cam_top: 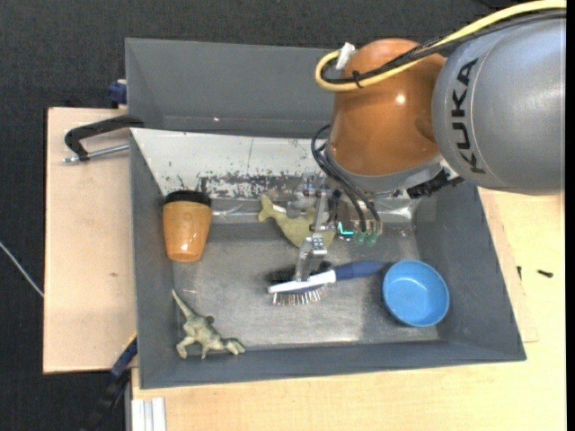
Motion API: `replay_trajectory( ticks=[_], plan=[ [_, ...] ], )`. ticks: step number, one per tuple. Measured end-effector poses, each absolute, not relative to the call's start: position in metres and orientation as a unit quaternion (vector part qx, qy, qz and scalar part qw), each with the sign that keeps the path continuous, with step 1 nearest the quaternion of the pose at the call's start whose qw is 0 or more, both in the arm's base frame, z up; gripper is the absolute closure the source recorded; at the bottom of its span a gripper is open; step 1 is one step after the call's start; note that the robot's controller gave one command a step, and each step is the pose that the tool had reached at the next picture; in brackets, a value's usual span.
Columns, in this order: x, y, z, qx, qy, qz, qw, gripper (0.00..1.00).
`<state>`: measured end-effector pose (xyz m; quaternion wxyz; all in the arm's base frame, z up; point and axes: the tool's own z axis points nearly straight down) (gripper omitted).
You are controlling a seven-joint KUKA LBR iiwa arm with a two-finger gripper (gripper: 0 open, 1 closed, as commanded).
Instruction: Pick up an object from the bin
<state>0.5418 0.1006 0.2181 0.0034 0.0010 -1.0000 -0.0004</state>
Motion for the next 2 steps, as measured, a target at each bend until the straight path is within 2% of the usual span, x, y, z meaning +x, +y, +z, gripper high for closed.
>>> replay_trajectory(
  ticks=[1, 2],
  plan=[
    [0.521, 0.0297, 0.07, 0.07, -0.998, -0.001, -0.004, 0.0],
    [0.5229, 0.0312, 0.0721, 0.07, -0.998, -0.001, -0.004, 0.0]
  ],
)
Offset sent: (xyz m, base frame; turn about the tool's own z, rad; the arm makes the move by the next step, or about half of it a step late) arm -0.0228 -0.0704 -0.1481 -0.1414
